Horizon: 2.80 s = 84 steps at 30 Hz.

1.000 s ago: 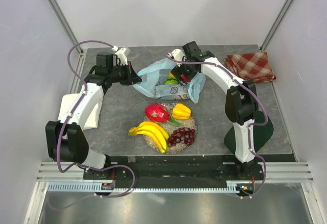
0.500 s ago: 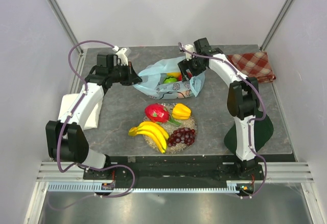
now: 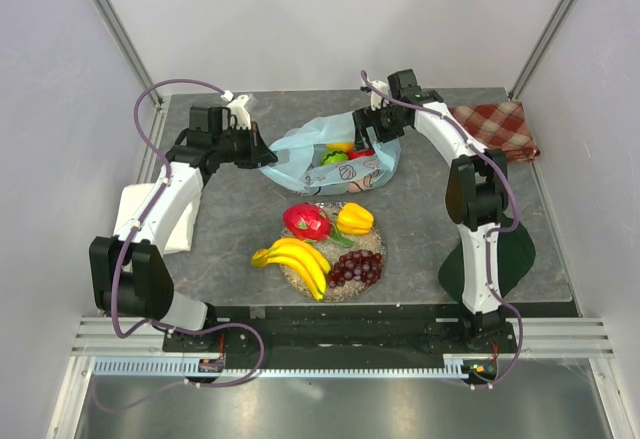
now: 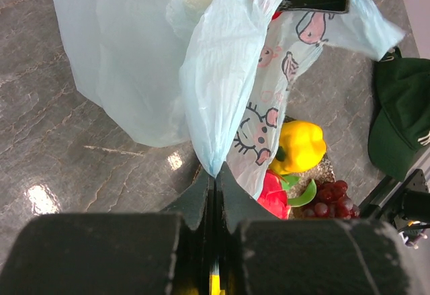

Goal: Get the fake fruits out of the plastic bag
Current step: Take out the fake fruit from the plastic bag, then place the fake fruit in the plastic bag.

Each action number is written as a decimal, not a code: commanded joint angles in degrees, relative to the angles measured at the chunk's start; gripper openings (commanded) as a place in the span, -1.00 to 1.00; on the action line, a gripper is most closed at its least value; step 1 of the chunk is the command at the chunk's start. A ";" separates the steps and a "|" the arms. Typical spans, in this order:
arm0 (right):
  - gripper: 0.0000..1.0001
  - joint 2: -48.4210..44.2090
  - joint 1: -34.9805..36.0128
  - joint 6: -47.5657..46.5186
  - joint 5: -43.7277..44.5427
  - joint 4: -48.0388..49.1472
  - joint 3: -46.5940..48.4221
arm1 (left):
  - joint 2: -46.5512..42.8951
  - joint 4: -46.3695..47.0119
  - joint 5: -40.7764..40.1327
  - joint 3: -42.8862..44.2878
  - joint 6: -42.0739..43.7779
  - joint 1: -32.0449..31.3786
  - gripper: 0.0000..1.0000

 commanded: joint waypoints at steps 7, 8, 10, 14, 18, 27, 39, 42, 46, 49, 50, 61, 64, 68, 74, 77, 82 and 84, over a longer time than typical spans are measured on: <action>0.95 5.15 2.55 -0.79 8.31 1.00 2.03 | 0.61 0.00 0.07 3.12 2.64 0.20 -0.97; 0.95 5.16 2.81 -1.49 8.66 0.82 1.77 | 0.61 -0.17 0.07 3.12 2.64 0.20 -0.97; 0.81 4.63 2.99 -2.02 9.28 0.82 0.54 | 0.52 0.00 0.07 3.12 2.64 0.20 -0.97; 0.49 2.79 2.82 -2.99 9.02 1.43 0.80 | 0.43 0.35 0.07 2.86 2.20 0.20 -0.97; 0.24 -0.63 2.56 -3.08 4.20 1.61 3.35 | 0.70 0.44 0.16 3.21 1.59 0.20 -0.97; 0.30 -8.38 -3.68 3.50 -26.38 1.26 2.47 | 1.40 1.32 -0.99 3.47 -0.17 0.29 -0.97; 0.38 -11.37 -8.61 56.08 -52.31 46.60 -14.82 | 2.36 1.67 -2.83 5.32 0.88 0.38 -0.96; 0.40 -10.32 -8.61 76.46 -51.89 75.64 -20.66 | 2.45 1.85 -2.31 5.50 1.06 0.38 -0.97; 0.33 -7.51 -8.78 75.15 -51.80 75.17 -16.44 | 2.37 1.49 -2.92 5.41 2.46 0.47 -0.97; 0.29 -7.32 -8.78 74.62 -51.37 75.78 -14.76 | 2.10 1.32 -3.36 5.32 3.43 0.56 -0.97; 0.27 -7.59 -8.87 74.09 -51.28 75.79 -14.50 | 1.93 1.41 -3.62 5.23 3.69 0.64 -0.97; 0.21 -7.06 -17.48 50.64 -41.97 48.06 -10.27 | 1.84 0.27 -12.85 6.99 5.98 5.20 -0.97; 0.22 -6.45 -18.28 40.01 -40.11 37.17 -8.70 | 1.66 0.27 -11.72 7.52 5.63 6.62 -0.97; 0.22 -8.29 -15.91 35.26 -42.22 35.01 -8.87 | 1.49 0.26 -7.15 7.87 6.60 6.62 -0.97; 0.25 -12.24 -10.29 18.58 -37.66 25.19 -9.84 | 1.93 0.70 -1.51 7.61 5.63 6.27 -0.97; 0.25 -12.51 -5.63 -3.82 -28.18 9.03 -7.55 | 2.89 1.58 0.59 8.39 3.35 5.83 -0.97; 0.23 -19.10 2.20 -18.02 -10.97 13.45 -22.21 | 6.31 3.69 2.97 11.38 -1.22 3.55 -0.97; 0.23 -18.58 2.99 -16.80 -7.87 17.58 -25.30 | 7.02 3.95 2.36 12.00 -1.58 2.50 -0.96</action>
